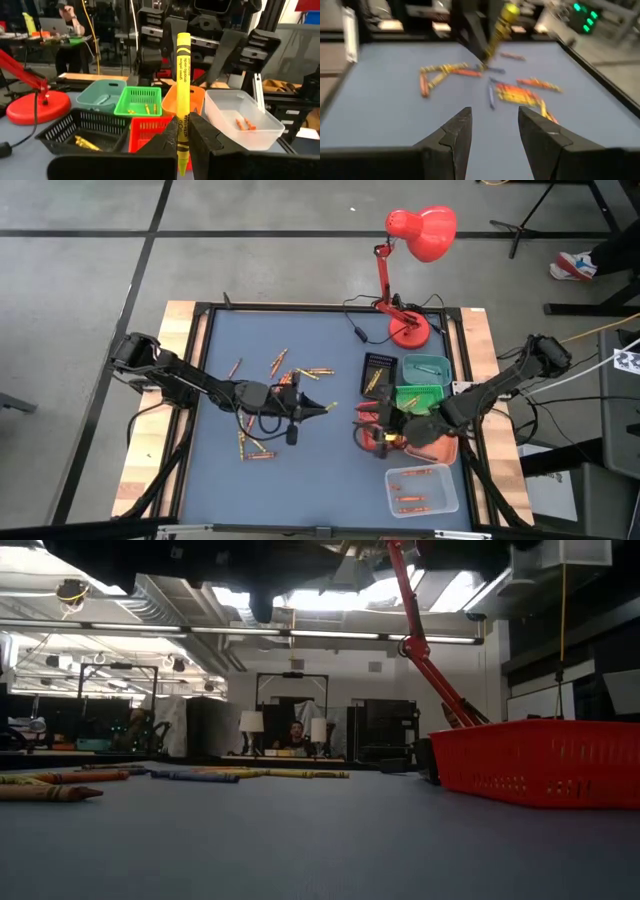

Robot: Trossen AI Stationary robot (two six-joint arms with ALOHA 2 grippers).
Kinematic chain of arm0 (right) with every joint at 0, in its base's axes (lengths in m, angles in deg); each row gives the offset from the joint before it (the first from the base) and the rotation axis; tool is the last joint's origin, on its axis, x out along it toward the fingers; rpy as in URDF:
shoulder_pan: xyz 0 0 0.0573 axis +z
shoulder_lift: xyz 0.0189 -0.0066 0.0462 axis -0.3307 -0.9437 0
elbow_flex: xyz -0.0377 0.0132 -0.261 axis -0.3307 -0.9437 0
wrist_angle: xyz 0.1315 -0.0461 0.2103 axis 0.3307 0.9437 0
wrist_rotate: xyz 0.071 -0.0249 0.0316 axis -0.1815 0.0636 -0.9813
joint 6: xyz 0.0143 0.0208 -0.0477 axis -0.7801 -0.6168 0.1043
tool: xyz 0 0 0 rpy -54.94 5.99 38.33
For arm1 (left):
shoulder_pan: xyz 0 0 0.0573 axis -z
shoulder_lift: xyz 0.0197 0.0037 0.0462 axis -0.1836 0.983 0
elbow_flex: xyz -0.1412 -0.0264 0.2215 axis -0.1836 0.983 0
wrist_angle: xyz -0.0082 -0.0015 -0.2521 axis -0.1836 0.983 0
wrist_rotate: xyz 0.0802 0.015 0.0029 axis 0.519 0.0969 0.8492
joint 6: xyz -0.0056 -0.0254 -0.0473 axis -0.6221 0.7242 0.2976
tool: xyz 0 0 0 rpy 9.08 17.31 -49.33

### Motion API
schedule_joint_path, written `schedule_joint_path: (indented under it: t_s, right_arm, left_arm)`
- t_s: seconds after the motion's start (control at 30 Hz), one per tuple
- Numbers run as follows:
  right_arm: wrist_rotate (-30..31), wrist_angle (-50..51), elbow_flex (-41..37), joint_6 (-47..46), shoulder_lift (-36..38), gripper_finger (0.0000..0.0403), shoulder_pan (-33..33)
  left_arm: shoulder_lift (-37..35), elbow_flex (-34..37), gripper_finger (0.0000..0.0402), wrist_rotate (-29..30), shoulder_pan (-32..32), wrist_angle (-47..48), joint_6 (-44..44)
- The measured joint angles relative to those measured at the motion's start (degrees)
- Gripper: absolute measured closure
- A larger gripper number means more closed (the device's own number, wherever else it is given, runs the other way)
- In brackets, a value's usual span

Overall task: Sort crayons
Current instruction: Put the yellow green crayon into the green basket

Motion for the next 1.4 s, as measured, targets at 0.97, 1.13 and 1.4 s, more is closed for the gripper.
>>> schedule_joint_path:
  t_s: [0.97, 1.13, 1.4]
  right_arm:
    - [-23.28, -25.56, 0.02, 7.29, -6.21, 0.0345, -12.89]
    - [-22.45, -25.53, 0.02, 7.29, -6.21, 0.0387, -12.88]
    - [-22.28, -25.53, 0.02, 7.29, -6.19, 0.0374, -12.87]
  left_arm:
    - [-0.04, 0.00, 0.0394, -0.31, 0.07, 0.55, -0.16]
    - [-0.04, 0.00, 0.0394, -0.24, 0.07, 0.64, -0.15]
    - [-0.04, 0.00, 0.0374, -0.04, 0.04, 0.65, 0.09]
